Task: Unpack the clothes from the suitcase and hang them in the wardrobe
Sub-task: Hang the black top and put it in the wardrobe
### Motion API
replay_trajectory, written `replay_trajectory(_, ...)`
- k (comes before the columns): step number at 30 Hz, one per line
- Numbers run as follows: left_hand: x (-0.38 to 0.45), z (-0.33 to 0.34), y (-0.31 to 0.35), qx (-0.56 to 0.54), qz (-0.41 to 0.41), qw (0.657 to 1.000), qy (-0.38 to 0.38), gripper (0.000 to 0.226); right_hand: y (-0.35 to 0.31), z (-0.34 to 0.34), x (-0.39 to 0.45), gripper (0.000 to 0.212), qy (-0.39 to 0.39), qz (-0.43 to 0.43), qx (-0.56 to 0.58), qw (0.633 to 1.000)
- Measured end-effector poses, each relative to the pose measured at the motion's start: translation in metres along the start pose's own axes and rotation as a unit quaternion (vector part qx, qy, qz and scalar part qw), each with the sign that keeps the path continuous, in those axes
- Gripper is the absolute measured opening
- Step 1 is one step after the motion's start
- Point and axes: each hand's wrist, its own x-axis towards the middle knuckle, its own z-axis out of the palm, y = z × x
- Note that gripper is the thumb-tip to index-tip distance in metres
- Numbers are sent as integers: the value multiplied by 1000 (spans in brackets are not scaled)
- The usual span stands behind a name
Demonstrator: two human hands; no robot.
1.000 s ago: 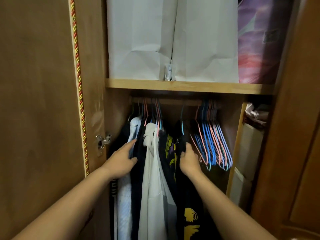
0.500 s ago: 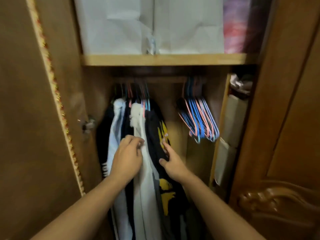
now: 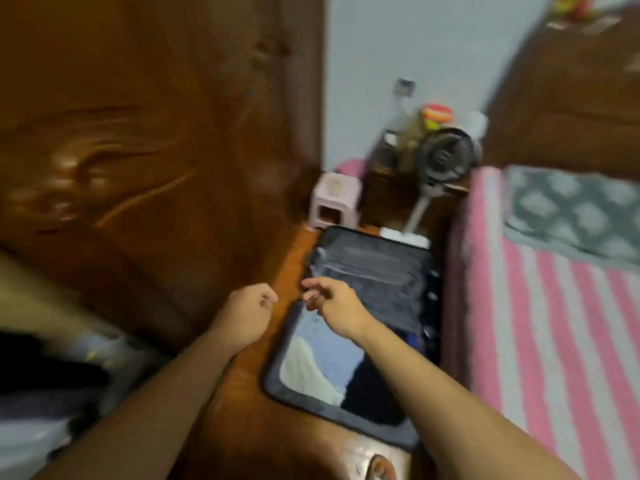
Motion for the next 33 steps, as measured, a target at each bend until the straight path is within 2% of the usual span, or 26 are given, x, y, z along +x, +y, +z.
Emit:
replay_trajectory(4, -9, 142, 105, -4, 86, 974, -207, 26, 99, -113, -97, 32, 154, 106, 111, 976)
replay_trajectory(7, -38, 228, 161, 10, 112, 941, -319, 21, 183, -168, -193, 27, 265, 211, 163, 927)
replay_trajectory(11, -77, 307, 202, 43, 119, 907, -402, 18, 255, -206, -300, 34, 328, 342, 215, 854)
replay_trajectory(15, -81, 358, 191, 91, 89, 888, -442, 21, 292, -216, -333, 32, 323, 389, 225, 833)
replay_trajectory(20, -47, 395, 149, 133, 28, 885, -445, 20, 353, -194, -280, 29, 282, 408, 191, 847)
replay_trajectory(22, -16, 428, 117, 139, 1, 889, -436, 19, 388, -182, -239, 22, 283, 392, 190, 854)
replay_trajectory(25, 40, 500, 45, 144, -28, 905, -398, 17, 460, -148, -168, 24, 273, 372, 212, 861)
replay_trajectory(27, 77, 553, -4, 145, -54, 907, -391, 18, 519, -118, -125, 28, 276, 381, 248, 847)
replay_trajectory(30, 130, 632, -68, 162, -79, 899, -399, 6, 599, -71, -63, 28, 283, 417, 301, 810)
replay_trajectory(33, 180, 708, -128, 179, -100, 906, -370, 29, 677, -32, -8, 29, 290, 428, 326, 792)
